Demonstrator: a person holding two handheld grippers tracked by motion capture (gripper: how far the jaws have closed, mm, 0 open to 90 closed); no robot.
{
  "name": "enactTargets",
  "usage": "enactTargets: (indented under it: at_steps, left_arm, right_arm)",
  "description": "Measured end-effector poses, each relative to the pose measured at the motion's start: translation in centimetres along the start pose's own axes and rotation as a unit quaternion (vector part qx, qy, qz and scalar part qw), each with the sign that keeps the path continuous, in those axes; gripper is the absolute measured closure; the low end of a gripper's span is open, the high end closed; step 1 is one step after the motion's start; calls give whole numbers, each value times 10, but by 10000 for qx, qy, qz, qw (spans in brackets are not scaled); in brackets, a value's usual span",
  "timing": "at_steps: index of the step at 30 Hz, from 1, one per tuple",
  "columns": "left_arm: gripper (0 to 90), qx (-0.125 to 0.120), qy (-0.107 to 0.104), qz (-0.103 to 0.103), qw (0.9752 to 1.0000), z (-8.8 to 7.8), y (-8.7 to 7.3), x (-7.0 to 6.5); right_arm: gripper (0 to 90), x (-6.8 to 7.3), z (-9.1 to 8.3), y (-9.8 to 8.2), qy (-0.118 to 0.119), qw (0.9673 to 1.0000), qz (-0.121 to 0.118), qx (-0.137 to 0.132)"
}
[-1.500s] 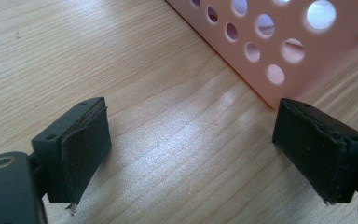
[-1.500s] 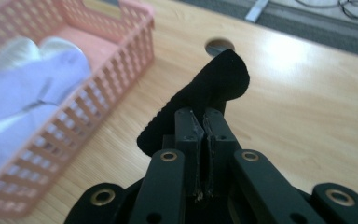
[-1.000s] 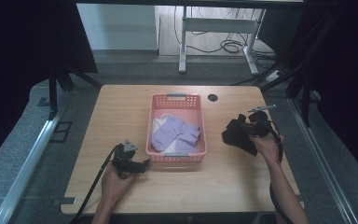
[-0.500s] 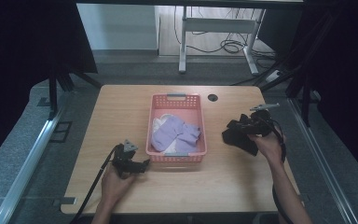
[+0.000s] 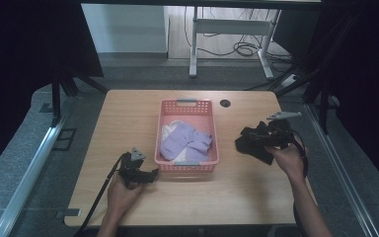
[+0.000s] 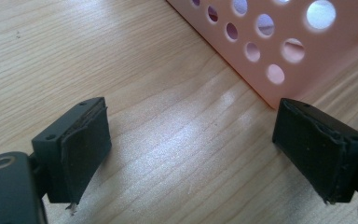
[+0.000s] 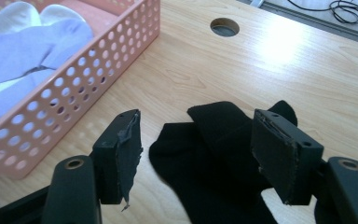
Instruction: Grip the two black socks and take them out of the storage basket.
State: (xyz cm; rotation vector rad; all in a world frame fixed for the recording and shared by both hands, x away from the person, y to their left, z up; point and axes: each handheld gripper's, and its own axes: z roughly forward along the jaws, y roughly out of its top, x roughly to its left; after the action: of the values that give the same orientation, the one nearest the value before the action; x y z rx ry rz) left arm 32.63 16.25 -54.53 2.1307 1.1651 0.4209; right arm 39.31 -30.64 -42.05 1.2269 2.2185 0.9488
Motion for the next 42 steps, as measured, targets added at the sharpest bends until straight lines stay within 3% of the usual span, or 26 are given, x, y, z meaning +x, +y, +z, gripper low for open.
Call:
enactTargets:
  at_steps: [9, 25, 42]
  left_arm:
    - [108, 1, 5, 13, 10000, 0, 0, 0]
    - [108, 2, 8, -3, 10000, 0, 0, 0]
    - [108, 2, 10, -4, 10000, 0, 0, 0]
  right_arm:
    - [305, 6, -9, -18, 88, 9998, 133, -71]
    - [308, 11, -3, -65, 129, 9995, 299, -15]
    - [303, 19, 14, -98, 301, 9984, 268, 395]
